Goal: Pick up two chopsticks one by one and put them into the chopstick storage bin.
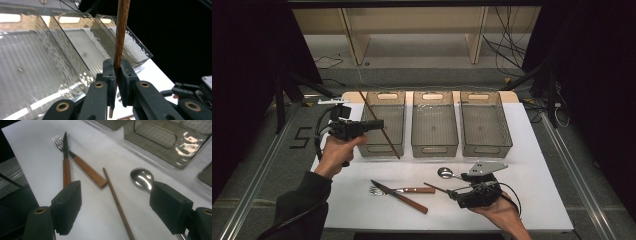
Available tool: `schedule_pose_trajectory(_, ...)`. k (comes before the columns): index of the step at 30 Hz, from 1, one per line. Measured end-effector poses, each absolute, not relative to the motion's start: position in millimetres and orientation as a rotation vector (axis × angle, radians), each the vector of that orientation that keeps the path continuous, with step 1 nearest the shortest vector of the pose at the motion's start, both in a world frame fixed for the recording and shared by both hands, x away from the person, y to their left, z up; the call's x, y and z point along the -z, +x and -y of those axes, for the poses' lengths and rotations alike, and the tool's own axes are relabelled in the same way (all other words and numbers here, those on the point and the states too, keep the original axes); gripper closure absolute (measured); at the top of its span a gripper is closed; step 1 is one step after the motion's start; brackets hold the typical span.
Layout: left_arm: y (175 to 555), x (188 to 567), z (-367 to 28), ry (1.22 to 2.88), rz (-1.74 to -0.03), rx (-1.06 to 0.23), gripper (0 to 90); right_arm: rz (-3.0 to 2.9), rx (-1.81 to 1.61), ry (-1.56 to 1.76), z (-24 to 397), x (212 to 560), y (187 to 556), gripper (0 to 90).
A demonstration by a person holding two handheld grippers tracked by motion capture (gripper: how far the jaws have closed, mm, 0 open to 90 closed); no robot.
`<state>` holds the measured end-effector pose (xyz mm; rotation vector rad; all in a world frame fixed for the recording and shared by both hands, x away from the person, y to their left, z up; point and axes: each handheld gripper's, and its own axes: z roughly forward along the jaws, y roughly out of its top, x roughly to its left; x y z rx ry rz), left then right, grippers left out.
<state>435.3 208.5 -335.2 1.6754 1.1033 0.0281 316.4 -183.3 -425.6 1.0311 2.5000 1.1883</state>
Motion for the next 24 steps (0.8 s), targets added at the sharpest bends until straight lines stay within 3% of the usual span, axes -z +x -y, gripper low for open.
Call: schedule_pose_trajectory(24, 503, 337, -206, 1.722, -1.276, -0.121, 83.8, -2.465, -1.224, 1.032, 191, 428, 310, 22.5)
